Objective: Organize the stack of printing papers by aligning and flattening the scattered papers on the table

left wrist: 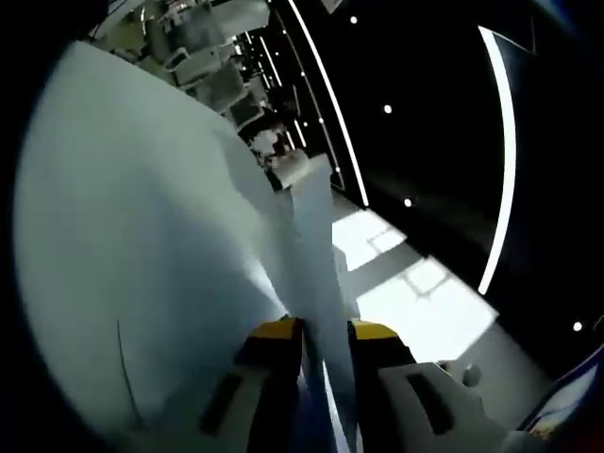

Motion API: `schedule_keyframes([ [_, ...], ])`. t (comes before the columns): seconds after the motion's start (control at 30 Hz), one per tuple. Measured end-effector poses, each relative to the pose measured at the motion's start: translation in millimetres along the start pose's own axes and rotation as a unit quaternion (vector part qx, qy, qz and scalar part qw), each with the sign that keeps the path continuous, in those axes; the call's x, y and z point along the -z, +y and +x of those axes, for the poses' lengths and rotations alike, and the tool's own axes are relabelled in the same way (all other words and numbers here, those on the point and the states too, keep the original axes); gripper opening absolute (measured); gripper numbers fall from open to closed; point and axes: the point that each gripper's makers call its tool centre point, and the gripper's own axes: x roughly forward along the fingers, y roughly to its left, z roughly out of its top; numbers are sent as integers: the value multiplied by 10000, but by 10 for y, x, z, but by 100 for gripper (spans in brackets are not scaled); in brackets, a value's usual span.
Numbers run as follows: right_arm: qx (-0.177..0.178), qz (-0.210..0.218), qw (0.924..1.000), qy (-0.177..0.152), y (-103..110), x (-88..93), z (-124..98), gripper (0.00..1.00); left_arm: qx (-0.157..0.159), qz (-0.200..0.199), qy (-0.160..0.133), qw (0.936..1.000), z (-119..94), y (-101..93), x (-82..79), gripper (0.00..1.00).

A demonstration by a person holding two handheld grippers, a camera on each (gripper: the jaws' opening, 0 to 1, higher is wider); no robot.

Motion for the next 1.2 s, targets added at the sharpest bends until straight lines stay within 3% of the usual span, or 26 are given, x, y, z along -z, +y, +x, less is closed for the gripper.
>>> schedule_keyframes([
  [0.37, 3, -45, 10000, -39, 0, -18, -2, 14, -25, 100, 31, 9999, -5, 21, -6, 6],
  [0.93, 215, -142, 9994, -211, -129, -129, -190, 18, -106, 338, 87, 9993, 4, 2, 36, 6],
  [1.2, 516, -385, 9977, -187, -325, -185, -215, 28, -159, 579, 112, 9981, 23, 17, 9, 6],
])
